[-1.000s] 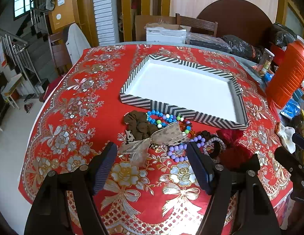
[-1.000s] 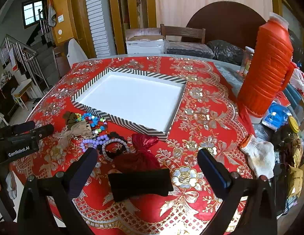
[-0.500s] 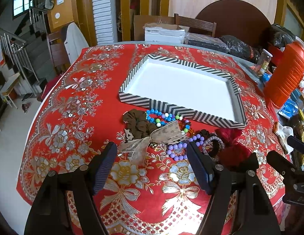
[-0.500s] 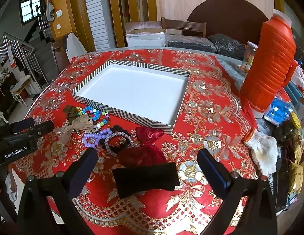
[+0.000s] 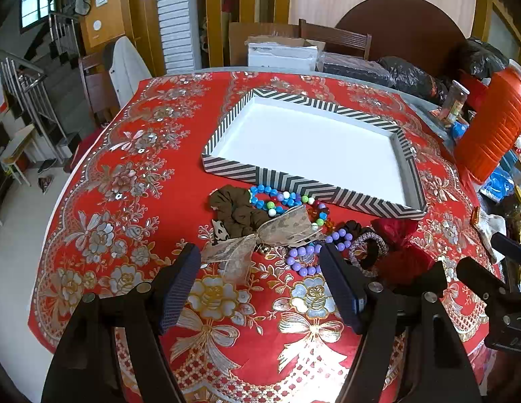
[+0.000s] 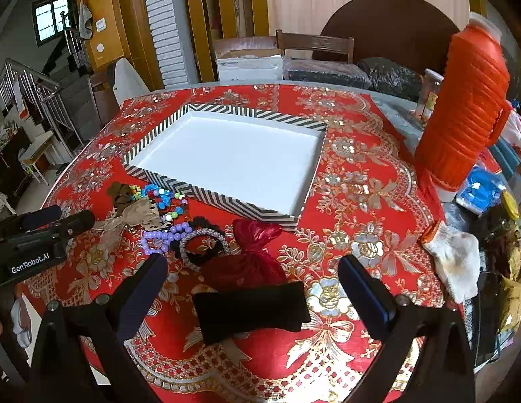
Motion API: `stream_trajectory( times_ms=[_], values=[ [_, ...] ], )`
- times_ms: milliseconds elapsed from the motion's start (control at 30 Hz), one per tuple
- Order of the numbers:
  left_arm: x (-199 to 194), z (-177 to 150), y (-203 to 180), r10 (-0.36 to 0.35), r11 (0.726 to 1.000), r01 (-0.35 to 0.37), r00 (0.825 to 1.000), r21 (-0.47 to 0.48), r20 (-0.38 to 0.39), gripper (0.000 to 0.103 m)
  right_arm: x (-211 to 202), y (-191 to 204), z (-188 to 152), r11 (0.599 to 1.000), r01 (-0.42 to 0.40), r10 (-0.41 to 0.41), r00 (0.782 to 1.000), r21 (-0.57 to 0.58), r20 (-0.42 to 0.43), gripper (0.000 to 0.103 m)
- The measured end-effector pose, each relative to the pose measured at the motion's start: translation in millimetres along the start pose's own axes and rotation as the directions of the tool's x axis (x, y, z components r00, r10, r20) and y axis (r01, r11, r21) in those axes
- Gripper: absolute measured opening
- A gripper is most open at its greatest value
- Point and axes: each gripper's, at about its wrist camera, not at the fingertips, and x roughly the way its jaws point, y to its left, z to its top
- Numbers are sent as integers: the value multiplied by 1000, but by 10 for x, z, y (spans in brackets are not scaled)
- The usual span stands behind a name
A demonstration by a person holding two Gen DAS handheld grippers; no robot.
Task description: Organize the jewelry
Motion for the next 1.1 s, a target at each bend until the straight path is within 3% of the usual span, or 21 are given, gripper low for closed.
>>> stream_trajectory(
  times_ms=[1100],
  values=[
    [182,27,-29,-7,1000,8,998,14,-55,57,199,48,6,1000,11,-12,998,-14,-64,103]
  ],
)
